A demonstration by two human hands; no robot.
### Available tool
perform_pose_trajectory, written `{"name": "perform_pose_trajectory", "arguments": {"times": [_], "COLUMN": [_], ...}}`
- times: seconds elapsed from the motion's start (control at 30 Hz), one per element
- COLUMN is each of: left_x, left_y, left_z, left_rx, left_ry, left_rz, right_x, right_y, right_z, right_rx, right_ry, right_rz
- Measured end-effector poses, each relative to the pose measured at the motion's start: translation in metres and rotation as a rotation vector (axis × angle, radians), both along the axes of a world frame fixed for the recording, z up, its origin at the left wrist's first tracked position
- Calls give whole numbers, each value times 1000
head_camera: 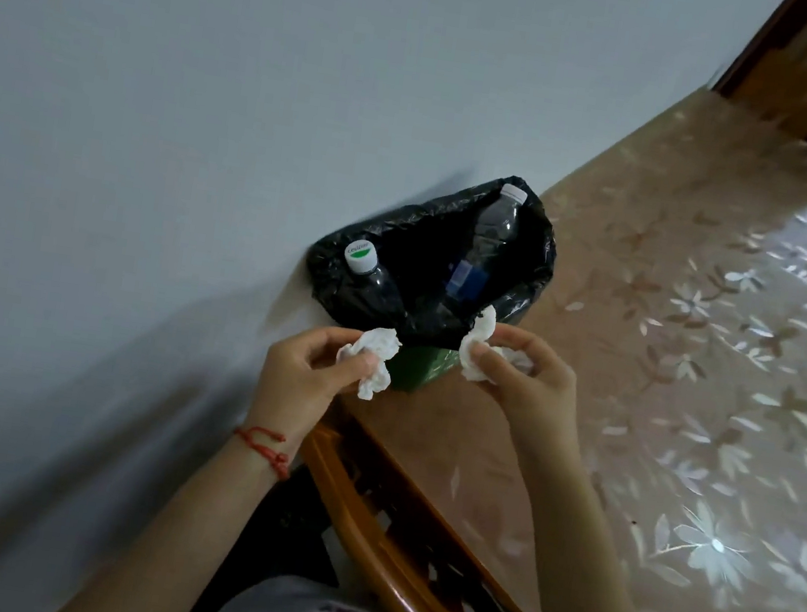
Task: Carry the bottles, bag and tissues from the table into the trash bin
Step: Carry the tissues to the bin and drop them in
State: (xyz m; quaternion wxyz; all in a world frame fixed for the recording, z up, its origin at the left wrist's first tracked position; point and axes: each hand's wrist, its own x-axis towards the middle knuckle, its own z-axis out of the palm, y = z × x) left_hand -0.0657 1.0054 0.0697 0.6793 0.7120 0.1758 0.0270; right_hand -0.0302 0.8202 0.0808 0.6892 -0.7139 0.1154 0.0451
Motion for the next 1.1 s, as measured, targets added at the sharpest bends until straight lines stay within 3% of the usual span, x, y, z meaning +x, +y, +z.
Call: {"name": "perform_pose_trajectory", "arguments": {"times": [0.4, 0.73, 0.83, 1.0, 1.1], "left_x": [18, 19, 18, 17, 16], "left_y": [12, 11, 7, 1, -2], "left_z": [-1, -1, -1, -4, -3], "left_rx": [-21, -30, -35, -41, -52], "left_ry": [38, 29, 34, 22, 18], "left_rz": [-35, -62, -78, -93, -100], "right_x": [76, 51, 29, -7, -26], "right_y": [30, 25, 21, 5, -6], "right_z": [11, 10, 7, -18, -33], "right_rx": [-156, -390, -546, -1037, -1170], "right_ry": [-107, -182, -275, -491, -496], "right_rz": [-31, 19, 23, 140, 222]}}
